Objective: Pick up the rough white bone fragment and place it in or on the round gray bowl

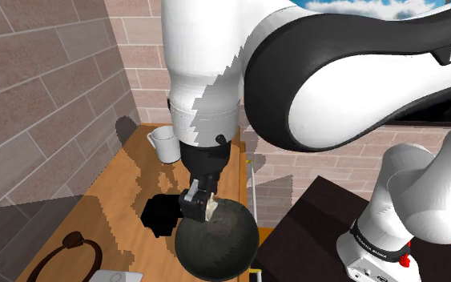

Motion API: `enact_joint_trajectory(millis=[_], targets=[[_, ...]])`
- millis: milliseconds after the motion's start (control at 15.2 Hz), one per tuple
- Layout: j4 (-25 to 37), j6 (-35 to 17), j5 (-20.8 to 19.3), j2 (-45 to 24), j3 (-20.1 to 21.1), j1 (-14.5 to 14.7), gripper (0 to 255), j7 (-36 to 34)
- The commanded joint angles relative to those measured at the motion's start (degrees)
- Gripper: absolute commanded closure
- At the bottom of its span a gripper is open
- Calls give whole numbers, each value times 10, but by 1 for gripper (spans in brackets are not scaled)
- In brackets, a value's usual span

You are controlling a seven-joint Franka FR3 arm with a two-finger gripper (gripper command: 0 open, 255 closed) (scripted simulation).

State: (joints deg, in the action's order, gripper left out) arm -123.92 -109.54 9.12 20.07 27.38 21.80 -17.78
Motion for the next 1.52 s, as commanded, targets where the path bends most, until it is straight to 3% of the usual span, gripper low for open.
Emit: enact_joint_trajectory(millis=[0, 792, 1320, 1386, 1452], targets=[[-30, -8, 12, 24, 2, 9, 255, -3], [-104, -103, 14, 2, 18, 10, 255, -6], [-104, -103, 14, 2, 18, 10, 255, -6], [-104, -103, 14, 2, 18, 10, 0, -6], [-104, -103, 14, 2, 18, 10, 0, -6]])
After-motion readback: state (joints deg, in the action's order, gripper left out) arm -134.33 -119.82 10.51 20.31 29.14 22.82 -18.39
